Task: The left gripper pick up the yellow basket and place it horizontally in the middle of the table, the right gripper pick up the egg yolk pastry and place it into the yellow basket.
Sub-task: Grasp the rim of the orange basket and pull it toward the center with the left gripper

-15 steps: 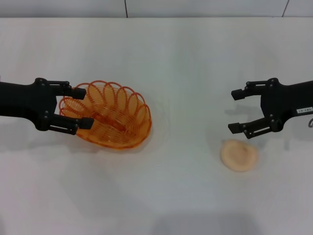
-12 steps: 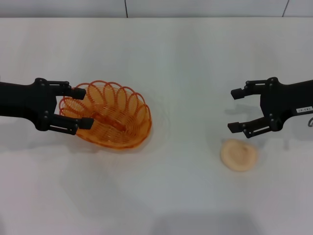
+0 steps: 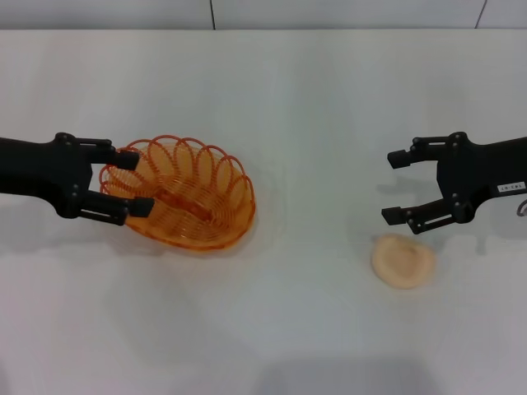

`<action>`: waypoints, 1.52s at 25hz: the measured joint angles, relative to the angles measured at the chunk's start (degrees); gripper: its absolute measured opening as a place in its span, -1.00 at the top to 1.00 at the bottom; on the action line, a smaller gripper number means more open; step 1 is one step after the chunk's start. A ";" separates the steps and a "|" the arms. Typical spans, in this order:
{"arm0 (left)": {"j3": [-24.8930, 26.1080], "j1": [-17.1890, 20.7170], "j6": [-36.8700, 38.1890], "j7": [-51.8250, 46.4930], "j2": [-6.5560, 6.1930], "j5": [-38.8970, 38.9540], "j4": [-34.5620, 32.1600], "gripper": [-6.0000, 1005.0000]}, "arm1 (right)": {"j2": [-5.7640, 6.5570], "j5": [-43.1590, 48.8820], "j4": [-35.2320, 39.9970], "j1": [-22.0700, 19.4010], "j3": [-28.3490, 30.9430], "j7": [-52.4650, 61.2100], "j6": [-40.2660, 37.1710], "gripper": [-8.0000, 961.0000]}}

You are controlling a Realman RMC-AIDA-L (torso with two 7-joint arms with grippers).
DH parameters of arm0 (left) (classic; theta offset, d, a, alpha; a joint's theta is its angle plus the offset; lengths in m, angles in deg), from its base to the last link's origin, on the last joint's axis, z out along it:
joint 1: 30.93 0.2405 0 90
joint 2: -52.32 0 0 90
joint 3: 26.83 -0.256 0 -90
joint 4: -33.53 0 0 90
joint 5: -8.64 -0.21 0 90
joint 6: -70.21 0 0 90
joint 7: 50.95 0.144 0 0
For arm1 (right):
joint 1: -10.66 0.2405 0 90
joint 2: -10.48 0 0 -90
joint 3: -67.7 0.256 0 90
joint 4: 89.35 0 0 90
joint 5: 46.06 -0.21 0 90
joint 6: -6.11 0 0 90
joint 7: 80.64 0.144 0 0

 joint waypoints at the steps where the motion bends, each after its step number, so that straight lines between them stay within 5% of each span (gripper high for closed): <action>1: -0.15 -0.02 0.10 -1.99 0.27 -0.60 -1.40 -0.71 | -0.01 -0.03 0.04 -0.09 0.06 -0.04 0.00 -0.84; 9: -1.84 -1.26 6.72 -27.75 4.20 -10.10 -22.18 -0.71 | -0.56 -0.11 1.10 -1.16 0.13 -0.26 0.01 -0.84; 15: -2.01 -4.96 7.30 -46.63 3.45 -16.82 -29.46 -0.71 | -1.30 -1.11 3.32 -3.33 -0.20 -0.99 -0.19 -0.84; 20: -2.03 -8.65 5.06 -53.32 2.22 -26.22 -27.91 -0.71 | -1.39 -2.34 3.45 -4.25 -0.66 -2.03 -0.41 -0.84; 25: -3.06 -10.85 0.06 -53.67 2.86 -32.51 -22.06 -0.71 | -1.42 -2.79 3.36 -4.25 -1.38 -2.43 -0.43 -0.84; 38: -9.06 -13.91 -17.18 -52.60 5.26 -33.16 -5.52 -0.67 | -1.42 -2.82 3.39 -3.94 -1.78 -2.91 -0.10 -0.84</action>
